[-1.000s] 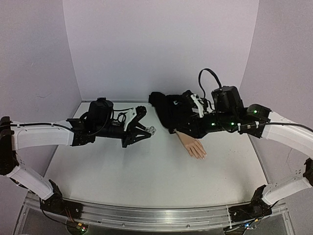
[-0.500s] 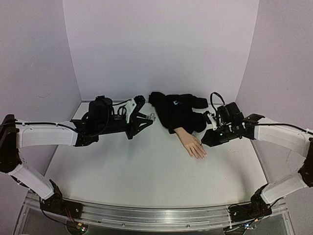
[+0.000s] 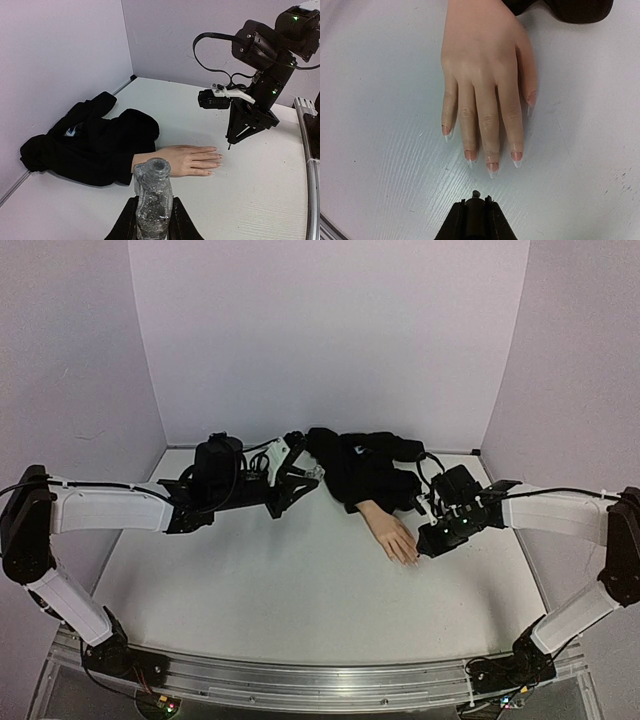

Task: Paint the nails

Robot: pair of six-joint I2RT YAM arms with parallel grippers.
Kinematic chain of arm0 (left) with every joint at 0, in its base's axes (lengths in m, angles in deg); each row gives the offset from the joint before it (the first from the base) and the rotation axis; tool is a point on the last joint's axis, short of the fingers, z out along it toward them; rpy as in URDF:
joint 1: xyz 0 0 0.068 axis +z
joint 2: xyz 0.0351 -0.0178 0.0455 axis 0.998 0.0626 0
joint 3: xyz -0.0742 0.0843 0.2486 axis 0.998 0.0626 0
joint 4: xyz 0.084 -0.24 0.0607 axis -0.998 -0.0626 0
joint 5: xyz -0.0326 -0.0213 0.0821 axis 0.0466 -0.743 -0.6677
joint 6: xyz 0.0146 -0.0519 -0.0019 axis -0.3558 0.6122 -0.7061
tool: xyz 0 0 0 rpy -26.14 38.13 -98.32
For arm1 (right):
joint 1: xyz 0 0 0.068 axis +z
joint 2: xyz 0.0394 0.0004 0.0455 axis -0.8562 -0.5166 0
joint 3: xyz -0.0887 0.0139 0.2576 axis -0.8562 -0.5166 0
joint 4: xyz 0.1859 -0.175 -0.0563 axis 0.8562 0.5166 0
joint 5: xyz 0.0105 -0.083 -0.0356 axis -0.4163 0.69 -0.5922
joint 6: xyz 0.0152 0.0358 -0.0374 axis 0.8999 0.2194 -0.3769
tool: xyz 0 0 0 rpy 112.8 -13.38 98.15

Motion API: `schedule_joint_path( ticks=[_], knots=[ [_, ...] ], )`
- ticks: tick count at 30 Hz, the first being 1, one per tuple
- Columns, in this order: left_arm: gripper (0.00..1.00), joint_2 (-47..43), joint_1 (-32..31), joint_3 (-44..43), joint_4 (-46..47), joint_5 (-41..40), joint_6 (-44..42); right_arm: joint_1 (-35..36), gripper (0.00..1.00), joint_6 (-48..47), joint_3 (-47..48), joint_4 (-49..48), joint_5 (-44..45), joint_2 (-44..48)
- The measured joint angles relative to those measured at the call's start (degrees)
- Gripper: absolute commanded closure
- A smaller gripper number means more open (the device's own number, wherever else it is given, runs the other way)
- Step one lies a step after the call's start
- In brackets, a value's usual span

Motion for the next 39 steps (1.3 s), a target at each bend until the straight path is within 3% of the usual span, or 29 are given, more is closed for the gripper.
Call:
schedule_joint_path(
  ticks=[10, 39],
  knots=[
    [1.0, 0.0, 0.0, -0.2, 0.1, -0.4, -0.3, 0.0, 1.0, -0.4, 0.0, -0.1, 1.9, -4.7],
    [1.0, 0.0, 0.0, -0.2, 0.2, -0.4, -1.1, 0.0, 1.0, -0.5, 2.5, -2.8, 3.9, -6.5]
  ],
)
